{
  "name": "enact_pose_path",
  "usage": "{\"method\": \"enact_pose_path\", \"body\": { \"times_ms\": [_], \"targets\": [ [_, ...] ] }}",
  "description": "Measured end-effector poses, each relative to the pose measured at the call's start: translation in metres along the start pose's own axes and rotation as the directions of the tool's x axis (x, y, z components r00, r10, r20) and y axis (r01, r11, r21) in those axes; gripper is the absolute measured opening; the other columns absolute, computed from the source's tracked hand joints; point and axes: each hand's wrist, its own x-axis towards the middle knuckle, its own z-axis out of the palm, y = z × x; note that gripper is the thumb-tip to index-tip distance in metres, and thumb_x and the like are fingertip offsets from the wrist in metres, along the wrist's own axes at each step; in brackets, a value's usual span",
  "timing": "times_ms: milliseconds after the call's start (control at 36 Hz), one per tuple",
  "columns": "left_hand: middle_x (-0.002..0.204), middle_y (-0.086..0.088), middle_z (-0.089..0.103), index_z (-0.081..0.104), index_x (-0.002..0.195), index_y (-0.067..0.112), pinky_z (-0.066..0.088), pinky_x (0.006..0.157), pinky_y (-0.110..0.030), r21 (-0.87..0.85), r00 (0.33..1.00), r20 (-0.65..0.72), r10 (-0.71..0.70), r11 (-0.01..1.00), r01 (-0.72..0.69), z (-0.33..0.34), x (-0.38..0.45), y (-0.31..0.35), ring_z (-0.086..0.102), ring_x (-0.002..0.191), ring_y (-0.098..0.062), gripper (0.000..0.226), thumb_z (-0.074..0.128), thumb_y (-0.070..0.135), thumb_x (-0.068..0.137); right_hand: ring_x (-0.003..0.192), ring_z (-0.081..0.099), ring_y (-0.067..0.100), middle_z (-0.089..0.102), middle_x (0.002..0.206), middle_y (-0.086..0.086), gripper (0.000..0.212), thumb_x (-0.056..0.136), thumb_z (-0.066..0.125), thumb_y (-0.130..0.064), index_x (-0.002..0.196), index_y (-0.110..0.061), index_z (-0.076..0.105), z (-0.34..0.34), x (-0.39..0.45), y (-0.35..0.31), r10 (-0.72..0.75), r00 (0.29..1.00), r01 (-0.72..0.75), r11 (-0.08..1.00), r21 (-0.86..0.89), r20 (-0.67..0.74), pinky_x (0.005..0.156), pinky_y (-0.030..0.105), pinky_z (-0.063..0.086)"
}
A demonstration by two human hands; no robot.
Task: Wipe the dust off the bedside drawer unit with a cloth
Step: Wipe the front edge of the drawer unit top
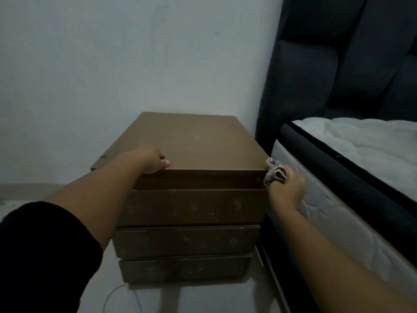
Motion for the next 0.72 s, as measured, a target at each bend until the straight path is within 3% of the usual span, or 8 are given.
{"method": "enact_pose_path", "body": {
  "times_ms": [56,167,250,361,472,583,722],
  "targets": [
    [0.149,-0.010,0.042,0.042,0.145,0.015,0.031,0.112,-0.036,-0.015,0.999,-0.021,-0.039,0.999,0.039,0.003,-0.008,-0.023,0.038,0.136,-0.030,0.054,0.036,0.044,0.100,0.096,0.051,0.028,0.052,0.115,0.020,0.034,0.081,0.047,0.010,0.107,-0.002,0.065,0.006,-0.016,-0.010,-0.006,1.000,0.006,1.000,0.005,-0.003,0.081,0.019,0.036],
    [0.140,-0.011,0.052,0.052,0.137,0.013,0.036,0.106,-0.034,-0.049,0.992,-0.065,-0.106,0.993,0.103,0.008,-0.023,-0.061,0.045,0.129,-0.029,0.047,0.034,0.039,0.101,0.095,0.049,0.020,0.049,0.121,0.015,0.039,0.082,0.054,0.009,0.116,-0.007,0.064,0.034,-0.057,-0.032,-0.105,0.991,0.105,0.994,0.000,0.086,0.087,0.017,0.034],
    [0.135,-0.012,0.056,0.057,0.131,0.011,0.038,0.103,-0.033,-0.098,0.980,-0.112,-0.163,0.983,0.153,0.013,-0.033,-0.081,0.050,0.124,-0.029,0.045,0.034,0.037,0.102,0.088,0.045,0.011,0.049,0.117,0.012,0.044,0.080,0.057,0.010,0.119,-0.009,0.064,0.061,-0.091,-0.051,-0.144,0.976,0.138,0.989,0.046,0.162,0.091,0.018,0.040],
    [0.133,-0.009,0.059,0.060,0.130,0.013,0.040,0.100,-0.033,-0.206,0.958,-0.165,-0.233,0.958,0.198,0.020,-0.039,-0.105,0.051,0.123,-0.028,0.043,0.040,0.037,0.100,0.085,0.046,0.010,0.051,0.112,0.010,0.047,0.076,0.061,0.010,0.118,-0.011,0.066,0.094,-0.132,-0.082,-0.215,0.937,0.192,0.975,0.108,0.275,0.089,0.011,0.037],
    [0.129,-0.009,0.062,0.062,0.128,0.010,0.042,0.100,-0.030,-0.314,0.948,-0.191,-0.254,0.931,0.186,0.021,-0.047,-0.117,0.054,0.120,-0.027,0.036,0.043,0.024,0.101,0.089,0.048,0.011,0.049,0.112,0.006,0.053,0.075,0.065,0.008,0.122,-0.015,0.064,0.124,-0.164,-0.109,-0.243,0.894,0.198,0.968,0.155,0.377,0.096,0.015,0.040],
    [0.143,-0.008,0.050,0.055,0.136,0.015,0.033,0.110,-0.027,-0.342,0.957,-0.190,-0.221,0.928,0.146,0.024,-0.052,-0.129,0.044,0.133,-0.027,0.039,0.039,0.012,0.101,0.085,0.044,0.009,0.043,0.104,0.000,0.054,0.078,0.062,0.007,0.125,-0.019,0.061,0.150,-0.192,-0.127,-0.301,0.838,0.245,0.953,0.180,0.455,0.088,0.010,0.036],
    [0.137,-0.012,0.056,0.055,0.135,0.023,0.038,0.105,-0.030,-0.362,0.968,-0.191,-0.163,0.928,0.085,0.029,-0.057,-0.141,0.048,0.128,-0.029,0.050,0.039,-0.002,0.094,0.077,0.048,-0.004,0.046,0.094,-0.008,0.036,0.088,0.055,0.000,0.122,-0.011,0.061,0.169,-0.209,-0.142,-0.332,0.787,0.240,0.941,0.239,0.520,0.069,0.006,0.039]
  ]
}}
